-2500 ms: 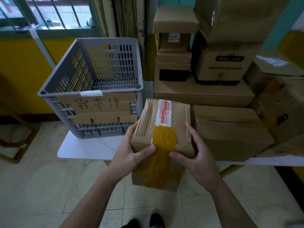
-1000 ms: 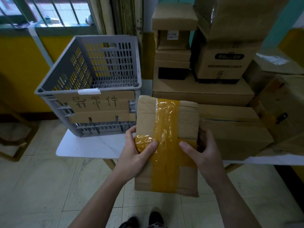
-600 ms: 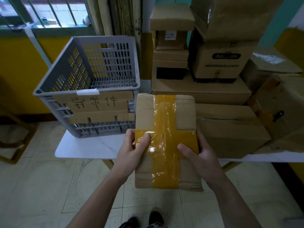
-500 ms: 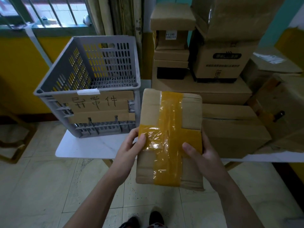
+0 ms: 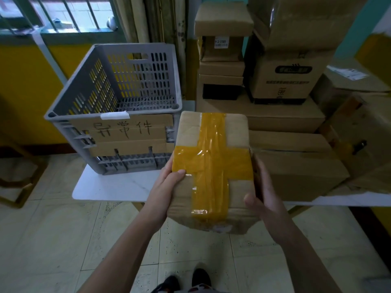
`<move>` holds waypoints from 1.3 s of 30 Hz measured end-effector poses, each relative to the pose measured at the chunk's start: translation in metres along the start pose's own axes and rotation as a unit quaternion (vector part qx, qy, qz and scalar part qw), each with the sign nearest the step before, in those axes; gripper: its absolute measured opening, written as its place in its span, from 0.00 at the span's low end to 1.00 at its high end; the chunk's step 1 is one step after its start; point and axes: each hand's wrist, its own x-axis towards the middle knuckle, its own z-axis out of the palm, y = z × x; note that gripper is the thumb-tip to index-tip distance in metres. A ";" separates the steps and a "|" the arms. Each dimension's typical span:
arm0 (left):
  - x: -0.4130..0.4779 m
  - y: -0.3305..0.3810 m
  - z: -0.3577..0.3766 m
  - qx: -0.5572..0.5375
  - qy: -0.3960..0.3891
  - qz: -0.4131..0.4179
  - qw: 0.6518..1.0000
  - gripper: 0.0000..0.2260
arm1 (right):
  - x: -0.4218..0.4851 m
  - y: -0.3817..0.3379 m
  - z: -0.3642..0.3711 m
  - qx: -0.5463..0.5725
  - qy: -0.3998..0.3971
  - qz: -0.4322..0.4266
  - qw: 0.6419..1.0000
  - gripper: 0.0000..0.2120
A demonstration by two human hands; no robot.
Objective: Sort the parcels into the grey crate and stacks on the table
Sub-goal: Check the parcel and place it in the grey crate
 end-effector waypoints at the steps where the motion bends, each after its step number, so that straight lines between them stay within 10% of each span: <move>1: 0.000 0.002 0.002 -0.029 0.008 -0.008 1.000 0.37 | -0.001 0.001 -0.001 -0.021 -0.029 -0.021 0.999 0.60; 4: -0.001 0.007 0.007 -0.094 0.022 -0.022 0.995 0.31 | -0.002 0.004 -0.004 -0.060 -0.072 -0.053 0.994 0.59; 12: 0.001 0.003 0.016 -0.006 0.002 0.022 1.000 0.29 | 0.002 0.000 0.007 -0.037 0.186 -0.065 0.980 0.49; 24: 0.003 -0.008 0.017 0.031 -0.002 -0.032 0.999 0.45 | 0.010 0.009 0.010 -0.005 0.215 -0.004 0.977 0.40; 30: -0.007 0.011 0.018 0.135 -0.033 0.073 0.988 0.22 | 0.011 0.022 -0.004 0.215 0.250 0.077 0.941 0.46; 33: -0.004 0.018 0.012 0.188 -0.045 0.125 0.973 0.14 | 0.004 0.030 -0.017 0.323 0.256 0.122 0.903 0.29; 39: 0.003 0.018 0.010 0.289 0.054 0.111 0.949 0.46 | -0.002 0.044 -0.024 0.376 0.242 0.111 0.888 0.21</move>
